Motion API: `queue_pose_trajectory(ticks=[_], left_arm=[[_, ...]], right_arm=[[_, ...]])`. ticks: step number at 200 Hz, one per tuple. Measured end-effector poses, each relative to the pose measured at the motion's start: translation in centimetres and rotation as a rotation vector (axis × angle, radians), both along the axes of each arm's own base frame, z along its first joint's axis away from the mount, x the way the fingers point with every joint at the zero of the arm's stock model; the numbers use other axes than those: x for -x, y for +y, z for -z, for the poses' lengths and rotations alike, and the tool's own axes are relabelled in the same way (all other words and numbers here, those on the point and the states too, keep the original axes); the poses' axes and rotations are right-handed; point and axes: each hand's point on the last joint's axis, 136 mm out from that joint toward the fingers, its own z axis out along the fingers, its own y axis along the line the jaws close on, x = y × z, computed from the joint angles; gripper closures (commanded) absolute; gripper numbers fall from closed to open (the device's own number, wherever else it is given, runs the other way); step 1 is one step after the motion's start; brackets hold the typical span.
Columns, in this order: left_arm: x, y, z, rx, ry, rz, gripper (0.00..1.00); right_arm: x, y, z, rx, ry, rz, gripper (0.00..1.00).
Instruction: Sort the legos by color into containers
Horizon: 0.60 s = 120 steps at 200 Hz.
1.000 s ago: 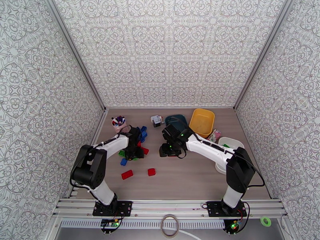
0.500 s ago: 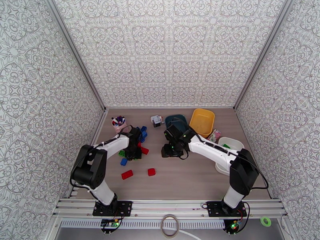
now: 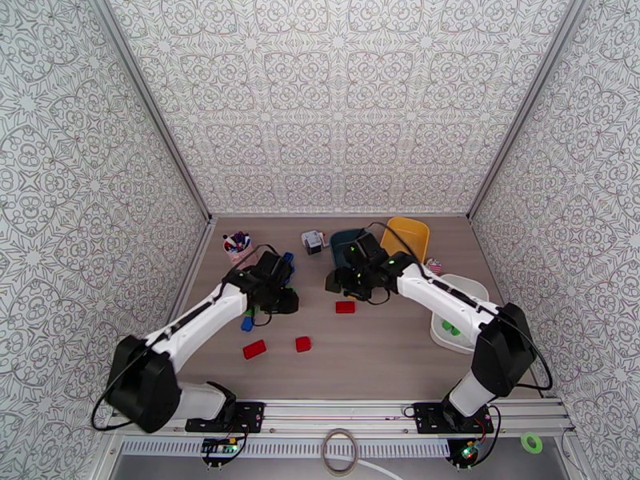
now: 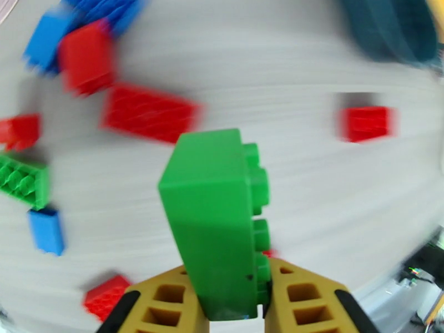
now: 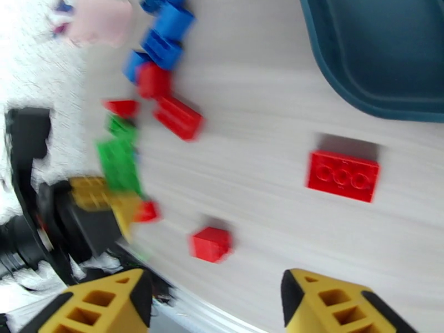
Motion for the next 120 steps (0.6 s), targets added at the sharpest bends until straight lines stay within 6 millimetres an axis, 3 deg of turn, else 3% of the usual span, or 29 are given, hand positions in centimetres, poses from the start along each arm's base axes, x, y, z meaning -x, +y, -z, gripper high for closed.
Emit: queue_pose_trajectory(ticks=[48, 94, 120], left_arm=[[1.0, -5.3, -4.6, 0.218, -0.189, 0.113, 0.79], [1.0, -7.4, -6.5, 0.293, -0.280, 0.168, 0.82], [1.2, -7.9, -6.8, 0.313, -0.287, 0.187, 0.83]], right_arm=[[-0.5, 2.4, -3.2, -0.196, 0.034, 0.020, 0.30], [-0.2, 2.8, -5.7, -0.279, 0.024, 0.026, 0.34], [0.1, 2.8, -5.7, -0.295, 0.035, 0.023, 0.37]])
